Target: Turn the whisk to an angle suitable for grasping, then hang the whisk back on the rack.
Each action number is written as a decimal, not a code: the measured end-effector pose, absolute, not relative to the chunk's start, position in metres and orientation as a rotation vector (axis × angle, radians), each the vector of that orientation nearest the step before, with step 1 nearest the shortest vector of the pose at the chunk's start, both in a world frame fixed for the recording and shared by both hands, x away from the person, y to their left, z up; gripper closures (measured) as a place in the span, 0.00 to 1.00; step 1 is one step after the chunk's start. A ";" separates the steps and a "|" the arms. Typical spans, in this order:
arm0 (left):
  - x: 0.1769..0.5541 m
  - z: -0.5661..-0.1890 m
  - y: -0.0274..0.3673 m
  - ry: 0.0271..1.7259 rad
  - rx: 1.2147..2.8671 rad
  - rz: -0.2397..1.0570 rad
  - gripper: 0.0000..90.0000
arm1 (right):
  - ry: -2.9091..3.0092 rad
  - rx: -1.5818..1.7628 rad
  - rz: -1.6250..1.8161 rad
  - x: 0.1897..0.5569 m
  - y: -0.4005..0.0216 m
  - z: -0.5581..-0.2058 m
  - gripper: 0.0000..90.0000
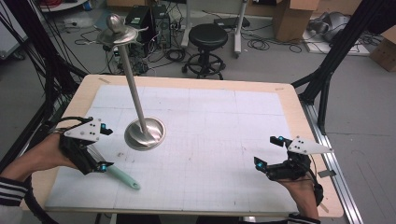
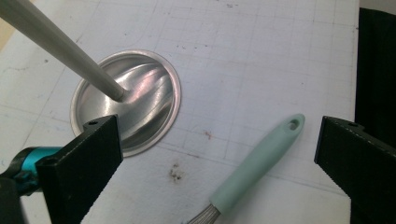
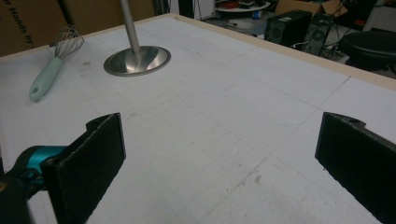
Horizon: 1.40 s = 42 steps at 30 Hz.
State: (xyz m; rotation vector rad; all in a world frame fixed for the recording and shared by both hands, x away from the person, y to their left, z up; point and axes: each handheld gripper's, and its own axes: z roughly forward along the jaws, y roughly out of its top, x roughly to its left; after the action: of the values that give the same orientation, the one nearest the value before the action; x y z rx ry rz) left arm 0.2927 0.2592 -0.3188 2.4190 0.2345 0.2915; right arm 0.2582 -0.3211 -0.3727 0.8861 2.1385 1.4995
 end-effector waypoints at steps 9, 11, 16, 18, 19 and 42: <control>0.291 -0.314 0.266 0.215 2.406 0.291 0.02 | 2.142 0.889 1.497 0.258 -0.321 -0.373 0.01; 0.292 -0.314 0.267 0.215 2.409 0.284 0.02 | 2.140 0.891 1.496 0.258 -0.321 -0.373 0.01; 0.293 -0.316 0.267 0.193 2.431 0.273 0.02 | 2.141 0.891 1.494 0.257 -0.322 -0.373 0.01; 0.292 -0.318 0.265 0.186 2.443 0.261 0.02 | 2.139 0.894 1.495 0.257 -0.322 -0.374 0.01; 0.292 -0.320 0.264 0.179 2.453 0.257 0.02 | 2.139 0.894 1.495 0.257 -0.322 -0.374 0.01; 0.296 -0.370 0.246 0.016 2.671 0.182 0.10 | 2.146 0.885 1.499 0.255 -0.323 -0.373 0.01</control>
State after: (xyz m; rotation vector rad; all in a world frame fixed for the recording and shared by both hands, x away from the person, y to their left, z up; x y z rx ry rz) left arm 0.2956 0.2461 -0.3701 2.6710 0.0163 0.1823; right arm 0.2546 -0.3233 -0.3731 0.8852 2.1463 1.4985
